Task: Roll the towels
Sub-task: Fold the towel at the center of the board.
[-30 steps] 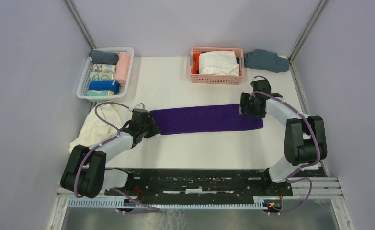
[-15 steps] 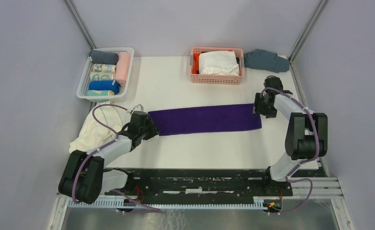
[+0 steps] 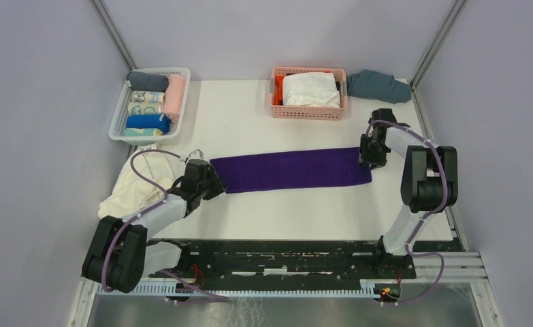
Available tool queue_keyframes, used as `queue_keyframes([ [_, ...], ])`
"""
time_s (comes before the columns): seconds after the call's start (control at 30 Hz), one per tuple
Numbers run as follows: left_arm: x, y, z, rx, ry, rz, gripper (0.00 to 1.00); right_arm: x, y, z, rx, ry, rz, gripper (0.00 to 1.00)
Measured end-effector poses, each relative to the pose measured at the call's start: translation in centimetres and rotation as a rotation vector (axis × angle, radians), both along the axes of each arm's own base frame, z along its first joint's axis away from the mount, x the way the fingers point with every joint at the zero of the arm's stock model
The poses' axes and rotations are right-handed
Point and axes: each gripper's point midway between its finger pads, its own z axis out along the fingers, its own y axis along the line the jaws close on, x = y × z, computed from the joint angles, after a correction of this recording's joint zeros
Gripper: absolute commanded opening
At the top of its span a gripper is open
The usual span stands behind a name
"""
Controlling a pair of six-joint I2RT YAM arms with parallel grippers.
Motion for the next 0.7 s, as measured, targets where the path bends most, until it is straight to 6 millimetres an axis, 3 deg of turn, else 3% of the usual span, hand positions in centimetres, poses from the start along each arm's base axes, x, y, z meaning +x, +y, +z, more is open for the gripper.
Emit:
queue_keyframes([
  [0.23,-0.1,0.0,0.0,0.000,-0.001,0.000,0.43,0.1,0.4,-0.1,0.023,0.018,0.016,0.27],
  [0.4,-0.1,0.0,0.0,-0.002,0.000,-0.002,0.43,0.2,0.8,-0.2,0.041,0.022,0.023,0.02],
  [0.53,-0.1,-0.4,-0.1,-0.017,0.002,-0.015,0.43,0.2,0.3,-0.1,0.026,0.027,0.014,0.00],
  [0.7,0.1,-2.6,-0.1,-0.093,0.001,-0.053,0.43,-0.5,-3.0,0.2,-0.069,0.061,-0.043,0.00],
])
